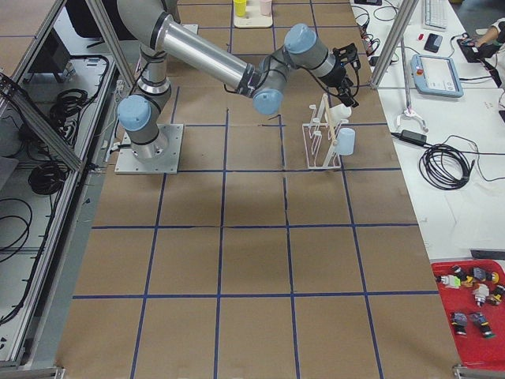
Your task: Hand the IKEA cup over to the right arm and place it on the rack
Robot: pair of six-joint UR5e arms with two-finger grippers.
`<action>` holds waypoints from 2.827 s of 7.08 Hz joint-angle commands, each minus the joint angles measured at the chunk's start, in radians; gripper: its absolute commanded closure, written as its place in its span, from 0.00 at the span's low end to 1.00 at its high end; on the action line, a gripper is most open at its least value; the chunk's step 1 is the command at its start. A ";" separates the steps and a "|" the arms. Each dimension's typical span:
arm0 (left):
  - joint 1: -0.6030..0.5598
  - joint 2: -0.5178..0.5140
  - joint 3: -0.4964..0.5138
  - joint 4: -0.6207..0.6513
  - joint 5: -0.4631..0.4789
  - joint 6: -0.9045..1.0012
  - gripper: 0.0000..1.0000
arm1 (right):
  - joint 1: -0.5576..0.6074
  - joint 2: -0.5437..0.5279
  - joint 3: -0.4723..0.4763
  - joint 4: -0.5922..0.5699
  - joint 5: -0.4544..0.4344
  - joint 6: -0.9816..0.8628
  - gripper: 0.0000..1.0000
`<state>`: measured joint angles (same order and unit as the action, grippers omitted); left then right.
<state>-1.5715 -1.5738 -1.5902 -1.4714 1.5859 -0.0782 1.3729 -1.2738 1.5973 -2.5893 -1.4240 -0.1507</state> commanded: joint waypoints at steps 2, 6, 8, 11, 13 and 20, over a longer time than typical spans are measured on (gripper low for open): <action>-0.001 0.000 0.001 0.000 0.000 0.000 0.00 | 0.156 -0.057 -0.175 0.589 -0.143 0.180 0.00; -0.001 0.000 0.001 0.000 0.000 0.000 0.00 | 0.282 -0.224 -0.123 0.939 -0.147 0.313 0.00; 0.001 0.000 0.001 0.000 0.002 0.000 0.00 | 0.296 -0.329 -0.041 0.936 -0.144 0.307 0.00; 0.001 0.000 0.001 0.000 0.002 0.000 0.00 | 0.285 -0.352 0.010 0.940 -0.147 0.304 0.00; -0.001 0.000 0.001 0.000 0.002 0.000 0.00 | 0.282 -0.363 0.035 0.920 -0.148 0.301 0.00; -0.001 0.001 0.001 0.002 0.002 0.000 0.00 | 0.270 -0.363 0.035 0.919 -0.133 0.296 0.00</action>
<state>-1.5717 -1.5734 -1.5892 -1.4689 1.5877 -0.0782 1.6415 -1.6375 1.6323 -1.6701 -1.5572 0.1458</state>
